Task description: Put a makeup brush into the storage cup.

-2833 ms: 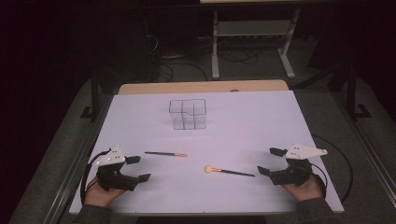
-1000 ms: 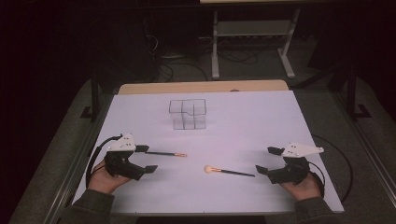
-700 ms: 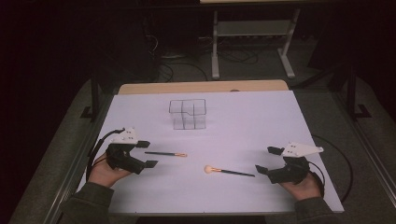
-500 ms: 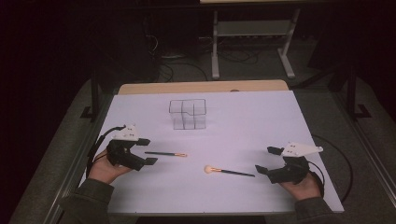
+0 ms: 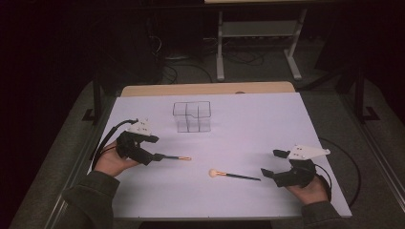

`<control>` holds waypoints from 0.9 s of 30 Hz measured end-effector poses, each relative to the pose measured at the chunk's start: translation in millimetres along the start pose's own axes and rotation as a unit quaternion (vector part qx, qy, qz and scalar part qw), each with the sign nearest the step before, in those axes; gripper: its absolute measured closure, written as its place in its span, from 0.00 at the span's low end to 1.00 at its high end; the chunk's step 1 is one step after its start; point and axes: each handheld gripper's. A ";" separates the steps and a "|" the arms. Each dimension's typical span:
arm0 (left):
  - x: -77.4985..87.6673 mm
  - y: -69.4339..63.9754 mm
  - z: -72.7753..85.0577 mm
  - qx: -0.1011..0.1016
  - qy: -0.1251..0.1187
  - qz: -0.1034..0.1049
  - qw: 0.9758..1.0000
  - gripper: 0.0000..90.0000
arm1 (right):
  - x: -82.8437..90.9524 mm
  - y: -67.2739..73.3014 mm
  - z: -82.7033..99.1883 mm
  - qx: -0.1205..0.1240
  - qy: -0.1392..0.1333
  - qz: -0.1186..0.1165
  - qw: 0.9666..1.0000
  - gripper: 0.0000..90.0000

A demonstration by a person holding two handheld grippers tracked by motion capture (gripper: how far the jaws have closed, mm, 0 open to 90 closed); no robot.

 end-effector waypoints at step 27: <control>-54.1 16.6 -9.4 -0.009 0.069 0.039 0.997 0.50 | 0.1 -1.6 -0.3 -0.003 -0.004 -0.010 1.000 0.17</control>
Point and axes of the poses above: each handheld gripper's, and its own axes: x roughly backward along the jaws, z roughly out of its underside, y roughly to its left
